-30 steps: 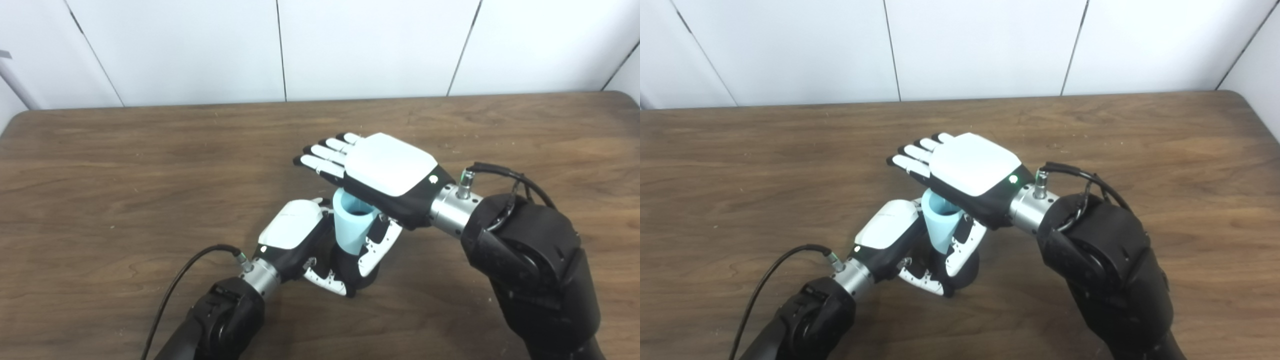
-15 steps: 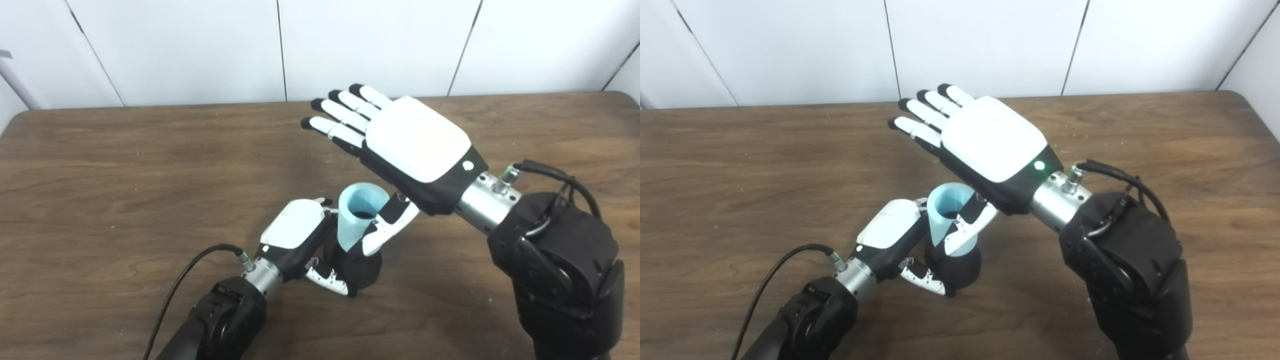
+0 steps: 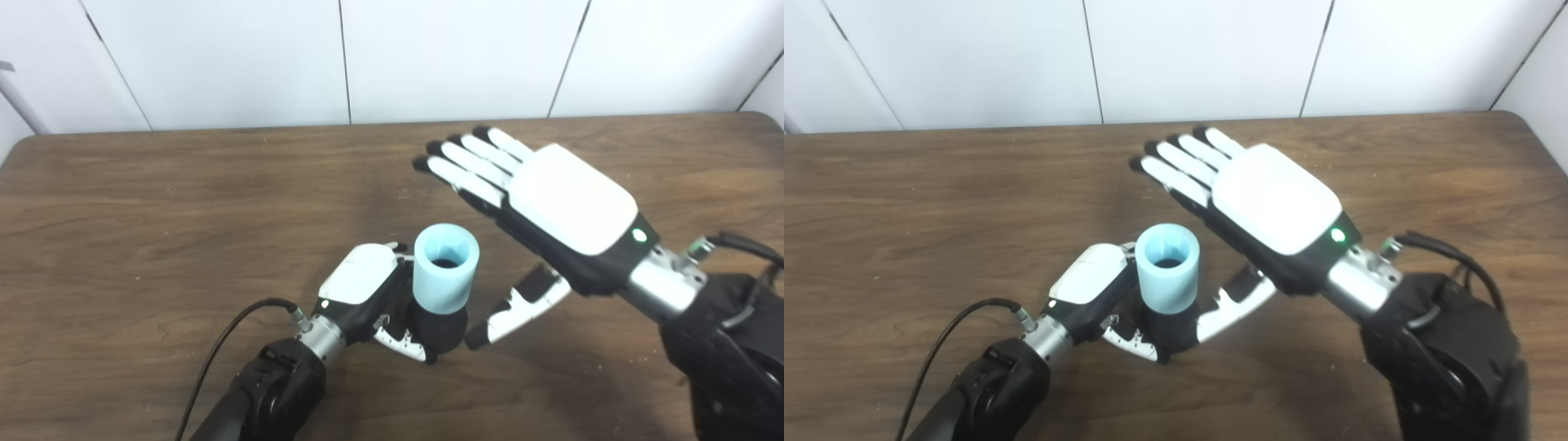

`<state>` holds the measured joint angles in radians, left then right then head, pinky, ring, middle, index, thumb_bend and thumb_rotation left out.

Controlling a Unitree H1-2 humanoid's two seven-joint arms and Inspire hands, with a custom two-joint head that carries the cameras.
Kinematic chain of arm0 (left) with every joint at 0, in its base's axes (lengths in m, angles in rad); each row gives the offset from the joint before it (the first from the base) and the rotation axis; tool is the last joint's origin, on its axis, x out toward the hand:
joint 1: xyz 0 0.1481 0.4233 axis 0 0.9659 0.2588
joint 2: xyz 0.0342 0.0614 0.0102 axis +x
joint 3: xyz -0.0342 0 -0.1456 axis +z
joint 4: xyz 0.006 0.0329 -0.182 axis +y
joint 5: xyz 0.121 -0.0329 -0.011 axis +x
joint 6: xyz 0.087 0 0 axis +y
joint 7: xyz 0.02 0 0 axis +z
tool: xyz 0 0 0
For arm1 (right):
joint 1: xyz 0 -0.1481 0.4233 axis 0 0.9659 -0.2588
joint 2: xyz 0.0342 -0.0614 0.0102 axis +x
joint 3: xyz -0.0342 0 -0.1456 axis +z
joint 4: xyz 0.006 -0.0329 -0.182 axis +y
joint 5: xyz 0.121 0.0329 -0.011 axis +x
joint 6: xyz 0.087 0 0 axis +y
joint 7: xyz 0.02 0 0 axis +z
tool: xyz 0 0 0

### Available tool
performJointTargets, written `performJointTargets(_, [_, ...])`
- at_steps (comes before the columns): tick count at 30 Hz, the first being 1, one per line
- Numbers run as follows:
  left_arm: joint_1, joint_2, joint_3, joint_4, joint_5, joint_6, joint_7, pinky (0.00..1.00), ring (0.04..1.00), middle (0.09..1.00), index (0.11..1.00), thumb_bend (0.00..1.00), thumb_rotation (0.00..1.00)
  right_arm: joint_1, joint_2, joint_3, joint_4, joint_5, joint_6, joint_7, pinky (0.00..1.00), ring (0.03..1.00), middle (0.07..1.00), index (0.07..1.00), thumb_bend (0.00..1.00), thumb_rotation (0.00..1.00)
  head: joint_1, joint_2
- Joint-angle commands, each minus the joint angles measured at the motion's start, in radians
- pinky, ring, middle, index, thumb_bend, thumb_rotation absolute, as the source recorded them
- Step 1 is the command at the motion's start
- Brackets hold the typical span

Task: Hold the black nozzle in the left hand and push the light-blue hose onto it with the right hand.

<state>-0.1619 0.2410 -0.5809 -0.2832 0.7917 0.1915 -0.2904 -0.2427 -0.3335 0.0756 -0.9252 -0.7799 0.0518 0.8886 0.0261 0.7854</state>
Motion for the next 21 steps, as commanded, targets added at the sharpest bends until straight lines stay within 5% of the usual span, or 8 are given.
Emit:
performJointTargets(1, [0.051, 0.027, -0.033, 0.066, 0.002, 0.01, -0.088, 0.89, 0.633, 0.49, 0.488, 0.52, 0.0, 0.001, -0.003, -0.019, -0.025, 0.035, -0.009, -0.021, 1.0, 1.0, 1.0, 0.973, 0.78, 0.7, 0.001, 0.001])
performJointTargets(14, [0.048, 0.036, -0.024, 0.076, -0.001, -0.006, -0.088, 0.89, 0.637, 0.494, 0.483, 0.52, 0.0, 0.108, -0.004, -0.051, -0.025, 0.068, -0.09, -0.057, 1.0, 1.0, 1.0, 1.0, 0.73, 0.99, 0.001, 0.002])
performJointTargets(21, [0.051, 0.033, -0.03, 0.075, 0.004, 0.0, -0.091, 0.89, 0.637, 0.478, 0.493, 0.52, 0.0, 0.134, 0.025, -0.038, -0.024, 0.021, -0.176, -0.051, 1.0, 1.0, 1.0, 1.0, 0.71, 1.0, 0.005, 0.003])
